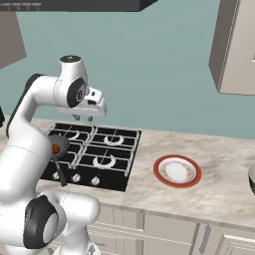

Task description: Place the chicken drumstick on the plate and place the lemon on the same plate.

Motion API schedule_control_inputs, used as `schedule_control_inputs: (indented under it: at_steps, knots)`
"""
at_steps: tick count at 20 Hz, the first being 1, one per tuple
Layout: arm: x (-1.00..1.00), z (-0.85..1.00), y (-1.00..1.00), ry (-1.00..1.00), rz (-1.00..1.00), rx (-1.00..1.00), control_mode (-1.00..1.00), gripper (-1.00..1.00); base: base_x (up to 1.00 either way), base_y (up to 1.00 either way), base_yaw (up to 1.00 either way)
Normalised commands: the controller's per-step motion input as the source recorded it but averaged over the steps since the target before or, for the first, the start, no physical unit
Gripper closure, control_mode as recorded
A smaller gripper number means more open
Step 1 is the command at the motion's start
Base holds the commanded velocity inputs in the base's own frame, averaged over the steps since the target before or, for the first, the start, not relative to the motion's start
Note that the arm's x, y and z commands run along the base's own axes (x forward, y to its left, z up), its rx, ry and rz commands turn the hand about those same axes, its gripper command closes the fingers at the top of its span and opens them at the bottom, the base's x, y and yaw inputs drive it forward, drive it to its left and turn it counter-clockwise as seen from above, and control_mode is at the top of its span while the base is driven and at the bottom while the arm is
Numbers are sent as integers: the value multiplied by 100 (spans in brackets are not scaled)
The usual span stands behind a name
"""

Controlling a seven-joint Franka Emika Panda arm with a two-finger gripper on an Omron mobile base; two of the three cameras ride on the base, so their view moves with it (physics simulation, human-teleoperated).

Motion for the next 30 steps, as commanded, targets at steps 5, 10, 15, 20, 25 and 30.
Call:
schedule_control_inputs:
  at_steps: [5,10,15,20,25,30]
  knots:
    - [-4,-14,18,1,0,0,-100,-100,0,0,0]
    - [0,-38,62,1,1,0,-100,-100,0,0,0]
    - [0,-38,61,2,3,0,-100,-100,0,0,0]
    - [5,-22,55,3,1,0,-100,-100,0,0,0]
    - [18,-29,52,0,0,-1,-100,-100,0,0,0]
    - [23,-41,50,2,0,0,-100,-100,0,0,0]
